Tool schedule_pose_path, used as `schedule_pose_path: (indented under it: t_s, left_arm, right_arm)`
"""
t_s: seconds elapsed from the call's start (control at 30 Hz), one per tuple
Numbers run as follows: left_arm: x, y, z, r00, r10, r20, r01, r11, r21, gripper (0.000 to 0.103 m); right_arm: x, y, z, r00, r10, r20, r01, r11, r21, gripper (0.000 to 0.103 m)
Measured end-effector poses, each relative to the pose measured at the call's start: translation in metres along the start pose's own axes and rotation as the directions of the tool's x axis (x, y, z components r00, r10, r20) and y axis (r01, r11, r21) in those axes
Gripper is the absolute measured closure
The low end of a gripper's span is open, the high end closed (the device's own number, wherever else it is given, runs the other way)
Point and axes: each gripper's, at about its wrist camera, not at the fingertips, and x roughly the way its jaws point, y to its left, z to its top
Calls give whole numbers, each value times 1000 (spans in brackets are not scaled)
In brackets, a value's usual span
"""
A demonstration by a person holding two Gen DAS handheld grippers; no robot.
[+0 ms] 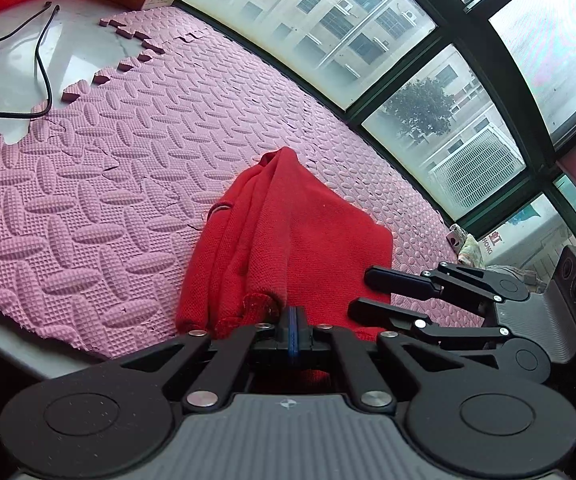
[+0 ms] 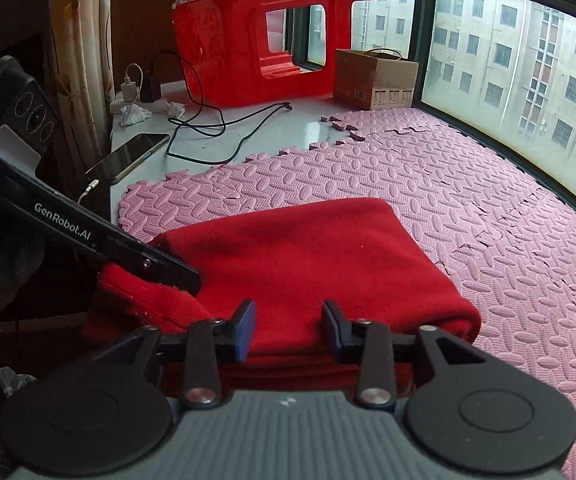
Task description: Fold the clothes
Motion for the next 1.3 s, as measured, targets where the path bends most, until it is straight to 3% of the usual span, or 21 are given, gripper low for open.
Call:
schedule_pose_path:
  t_s: [0.23,0.37,0.6,0.8,0.83,0.93,1.03,1.13,1.23,1.3]
  left_arm:
    - [0,-2,0,1000,15,0,-15,1000,10,100]
    - [0,-3,0,1000,18,2,-18,1000,12,100]
    - [0,-4,0,1000,21,0,-21,1000,19,100]
    - [-5,-9,2,999,32,7,-32,999,23,100]
    - [-8,-12,2,999,39,13,-39,999,32,100]
    - [-19,-23,1,997,70,37,-72,995,70,99]
    - [-33,-30,-3,993,104,63,-109,990,84,92]
    - [-45,-30,-7,985,147,91,-154,986,65,78]
    - [-52,-28,-10,976,199,91,-203,979,33,53]
    - [-51,-23,-10,974,213,72,-214,977,0,49]
  right_arm:
    - [-8,-10,5,999,10,45,-12,999,41,65]
    - [-14,-28,15,995,-61,84,55,996,73,63]
    - [16,-58,-6,996,-87,25,82,984,158,63]
    - [3,-79,16,996,-64,69,46,970,240,61]
    - [6,-86,19,995,-70,66,51,965,256,54]
    - [23,-105,23,998,-49,32,37,953,300,52]
    - [35,-117,23,1000,-9,9,5,937,350,52]
    - [48,-127,22,999,43,-5,-38,923,383,48]
    - [53,-132,21,997,71,-20,-57,913,403,47]
    - [56,-134,20,995,91,-39,-67,910,408,44]
